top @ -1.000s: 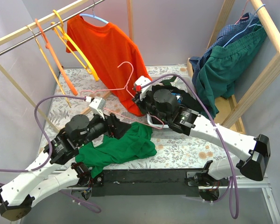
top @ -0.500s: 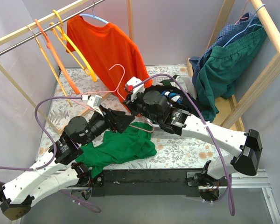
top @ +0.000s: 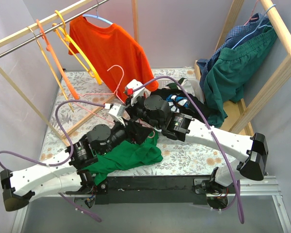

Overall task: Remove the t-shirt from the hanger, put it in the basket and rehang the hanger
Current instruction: Place the hanger at the clothesline.

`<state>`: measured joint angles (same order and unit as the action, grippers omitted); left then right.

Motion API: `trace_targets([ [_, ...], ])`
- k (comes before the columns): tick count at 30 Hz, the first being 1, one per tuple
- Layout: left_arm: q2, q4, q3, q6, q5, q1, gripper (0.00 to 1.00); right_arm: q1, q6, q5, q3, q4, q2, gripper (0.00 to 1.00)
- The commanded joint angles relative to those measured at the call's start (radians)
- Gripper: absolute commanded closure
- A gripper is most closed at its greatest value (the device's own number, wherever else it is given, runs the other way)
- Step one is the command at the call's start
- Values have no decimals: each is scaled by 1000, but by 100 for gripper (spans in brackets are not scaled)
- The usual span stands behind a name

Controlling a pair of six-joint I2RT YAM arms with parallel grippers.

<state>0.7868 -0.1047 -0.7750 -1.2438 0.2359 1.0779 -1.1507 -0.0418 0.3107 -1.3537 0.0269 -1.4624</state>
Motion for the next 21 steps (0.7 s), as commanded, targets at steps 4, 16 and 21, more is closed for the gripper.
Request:
trace_targets([
  [4, 75, -4, -33, 66, 363, 180, 42, -9, -12, -1, -53, 73, 30, 99],
  [16, 112, 3, -56, 81, 632, 320, 66, -12, -35, -19, -19, 50, 63, 99],
  [21, 126, 23, -58, 95, 643, 329, 43, -12, -67, -24, -28, 25, 74, 99],
])
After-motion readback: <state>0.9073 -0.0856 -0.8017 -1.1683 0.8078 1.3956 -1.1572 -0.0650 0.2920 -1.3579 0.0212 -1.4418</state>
